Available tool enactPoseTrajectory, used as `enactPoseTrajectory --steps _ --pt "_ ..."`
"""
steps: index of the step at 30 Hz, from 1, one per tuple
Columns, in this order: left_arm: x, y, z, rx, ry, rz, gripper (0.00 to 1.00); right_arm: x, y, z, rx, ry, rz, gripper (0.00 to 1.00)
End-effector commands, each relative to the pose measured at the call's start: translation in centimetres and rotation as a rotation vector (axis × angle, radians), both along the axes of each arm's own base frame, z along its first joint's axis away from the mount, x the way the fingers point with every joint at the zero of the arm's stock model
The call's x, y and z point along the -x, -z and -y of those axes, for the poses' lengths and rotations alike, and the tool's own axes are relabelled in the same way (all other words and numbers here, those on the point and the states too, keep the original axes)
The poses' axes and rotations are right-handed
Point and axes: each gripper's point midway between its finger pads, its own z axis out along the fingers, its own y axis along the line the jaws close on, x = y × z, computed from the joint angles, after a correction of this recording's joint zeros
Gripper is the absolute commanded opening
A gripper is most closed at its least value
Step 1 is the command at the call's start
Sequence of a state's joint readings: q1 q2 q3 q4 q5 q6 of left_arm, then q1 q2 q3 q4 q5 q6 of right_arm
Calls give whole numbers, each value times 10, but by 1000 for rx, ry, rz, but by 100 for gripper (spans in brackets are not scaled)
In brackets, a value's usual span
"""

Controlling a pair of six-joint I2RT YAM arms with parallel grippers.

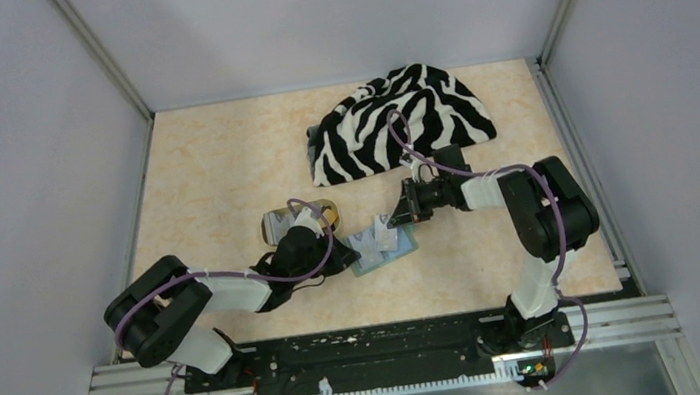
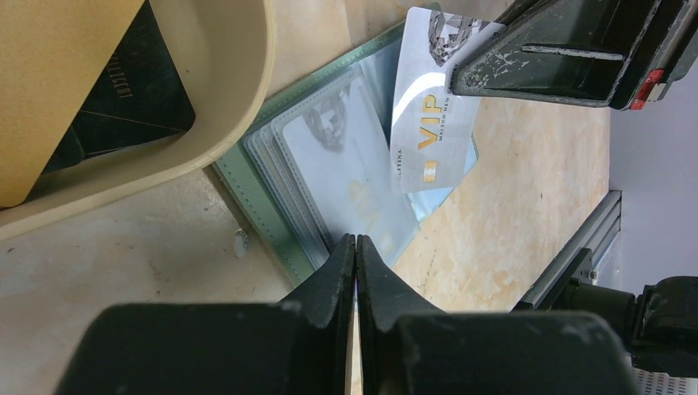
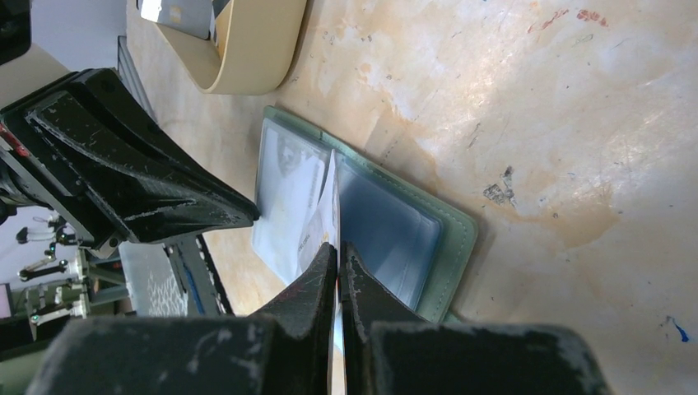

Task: Put the credit cards into the card holder
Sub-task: Insert the credit card into the storage box.

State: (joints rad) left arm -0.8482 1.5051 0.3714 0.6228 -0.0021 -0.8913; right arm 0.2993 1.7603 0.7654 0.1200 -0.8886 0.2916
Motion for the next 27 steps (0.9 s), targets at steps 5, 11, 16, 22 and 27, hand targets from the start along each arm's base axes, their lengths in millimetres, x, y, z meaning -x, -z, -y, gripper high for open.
enactPoseTrajectory --steps 5,11,16,22,27 --pt "9 16 -10 -47 1 -35 8 7 -2 -5 -7 -61 21 0" --pt "7 15 -9 -48 5 -28 9 20 -4 -12 -18 -133 13 0" --pt "6 13 -7 -47 7 -23 11 26 1 -18 -1 -158 0 0" --pt "10 12 -3 -37 37 -28 12 24 10 -19 19 -132 -55 0" --pt "9 12 -4 -42 33 -29 12 20 19 -11 94 -50 -88 0"
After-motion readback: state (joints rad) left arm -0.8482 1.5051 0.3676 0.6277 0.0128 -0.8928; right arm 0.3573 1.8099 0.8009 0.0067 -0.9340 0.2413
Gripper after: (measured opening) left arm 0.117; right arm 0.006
